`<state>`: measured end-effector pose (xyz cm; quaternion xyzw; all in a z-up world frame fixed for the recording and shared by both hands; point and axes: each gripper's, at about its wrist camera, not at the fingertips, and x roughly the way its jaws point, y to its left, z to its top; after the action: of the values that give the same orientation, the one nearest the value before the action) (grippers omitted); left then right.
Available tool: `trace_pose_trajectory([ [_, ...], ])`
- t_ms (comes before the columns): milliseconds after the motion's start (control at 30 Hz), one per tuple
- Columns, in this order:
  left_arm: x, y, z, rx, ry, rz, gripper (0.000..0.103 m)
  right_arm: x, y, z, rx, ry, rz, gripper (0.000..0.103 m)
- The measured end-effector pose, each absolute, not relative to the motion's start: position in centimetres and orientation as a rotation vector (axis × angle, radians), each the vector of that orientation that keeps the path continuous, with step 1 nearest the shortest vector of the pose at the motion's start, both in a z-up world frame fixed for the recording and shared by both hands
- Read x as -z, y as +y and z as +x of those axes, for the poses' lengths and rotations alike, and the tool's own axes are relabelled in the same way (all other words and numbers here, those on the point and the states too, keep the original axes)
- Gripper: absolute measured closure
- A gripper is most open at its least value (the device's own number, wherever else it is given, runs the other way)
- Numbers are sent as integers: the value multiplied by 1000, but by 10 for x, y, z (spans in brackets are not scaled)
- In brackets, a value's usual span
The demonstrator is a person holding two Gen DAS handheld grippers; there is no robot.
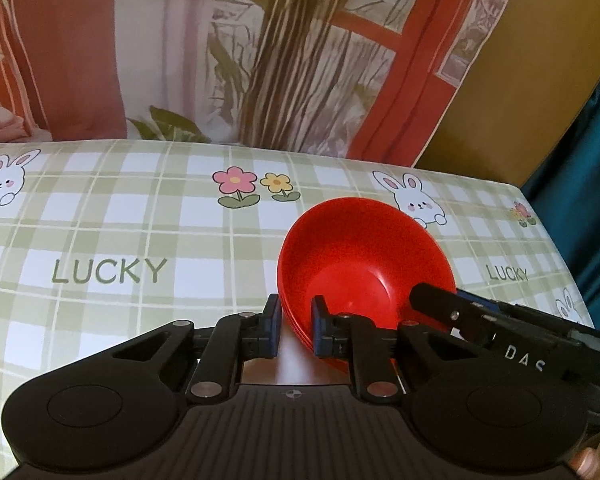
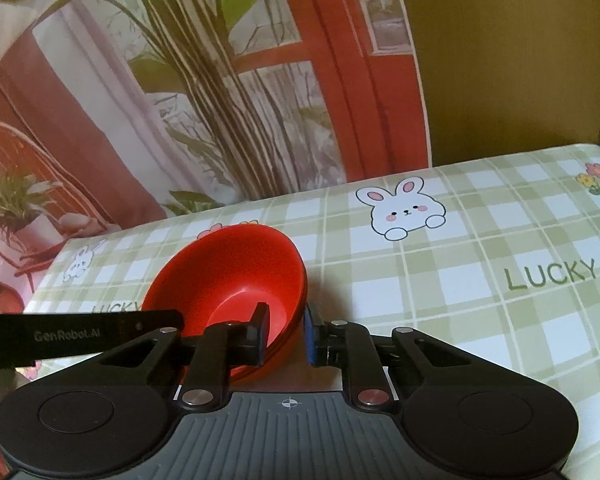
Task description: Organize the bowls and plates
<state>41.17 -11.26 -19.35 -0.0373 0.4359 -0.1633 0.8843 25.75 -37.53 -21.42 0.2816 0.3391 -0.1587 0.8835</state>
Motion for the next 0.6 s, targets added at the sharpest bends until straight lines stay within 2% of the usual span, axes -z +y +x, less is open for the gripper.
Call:
trace_pose_trajectory([
  [600, 154, -97, 356, 338, 826, -32, 86, 173, -344, 226, 347, 634, 599, 90],
])
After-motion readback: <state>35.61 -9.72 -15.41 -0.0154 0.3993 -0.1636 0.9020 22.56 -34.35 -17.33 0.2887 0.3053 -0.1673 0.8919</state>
